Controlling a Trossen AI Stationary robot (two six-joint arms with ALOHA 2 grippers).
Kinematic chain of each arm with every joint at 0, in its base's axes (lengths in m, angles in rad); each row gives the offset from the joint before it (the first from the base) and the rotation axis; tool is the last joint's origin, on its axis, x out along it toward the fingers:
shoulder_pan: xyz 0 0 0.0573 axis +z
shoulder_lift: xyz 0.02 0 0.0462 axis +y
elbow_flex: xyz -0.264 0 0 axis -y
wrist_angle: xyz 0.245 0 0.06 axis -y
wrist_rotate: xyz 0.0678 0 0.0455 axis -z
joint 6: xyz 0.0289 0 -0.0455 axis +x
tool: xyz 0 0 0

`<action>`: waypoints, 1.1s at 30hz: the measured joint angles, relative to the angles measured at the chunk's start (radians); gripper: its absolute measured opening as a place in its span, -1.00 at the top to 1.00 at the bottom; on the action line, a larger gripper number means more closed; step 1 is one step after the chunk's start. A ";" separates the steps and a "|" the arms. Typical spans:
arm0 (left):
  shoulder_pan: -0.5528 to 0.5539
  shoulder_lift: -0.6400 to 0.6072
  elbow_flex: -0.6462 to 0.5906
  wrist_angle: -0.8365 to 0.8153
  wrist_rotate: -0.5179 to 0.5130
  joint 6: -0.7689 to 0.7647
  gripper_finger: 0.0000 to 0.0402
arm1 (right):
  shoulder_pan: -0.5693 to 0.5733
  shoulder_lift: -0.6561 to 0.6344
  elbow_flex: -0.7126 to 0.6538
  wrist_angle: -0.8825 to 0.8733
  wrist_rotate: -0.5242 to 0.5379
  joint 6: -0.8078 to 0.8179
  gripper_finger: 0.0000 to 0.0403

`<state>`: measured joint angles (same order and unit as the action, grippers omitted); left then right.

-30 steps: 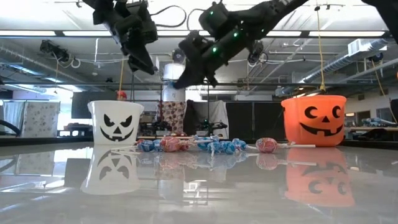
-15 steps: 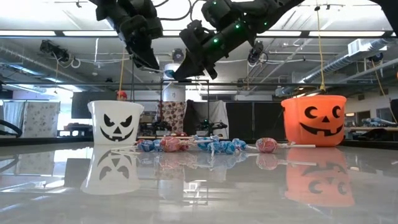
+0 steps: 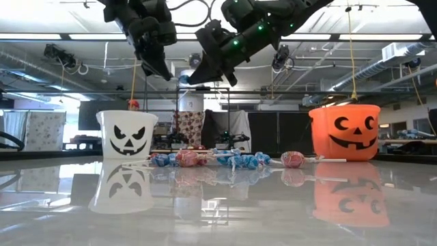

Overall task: Sort candy by brand, put in halloween buckets
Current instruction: Put the blue candy into the white bucket

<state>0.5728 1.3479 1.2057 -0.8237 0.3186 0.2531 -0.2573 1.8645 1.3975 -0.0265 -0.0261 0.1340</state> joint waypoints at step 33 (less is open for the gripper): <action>0.324 0.001 -0.003 -0.354 -0.454 -0.082 0.96 | 0.121 0.339 0.005 0.069 -0.101 -0.321 0.15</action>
<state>0.8965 1.3491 1.2031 -1.1773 -0.1357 0.1711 -0.1368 2.2035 1.4029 0.0426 -0.1270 -0.1867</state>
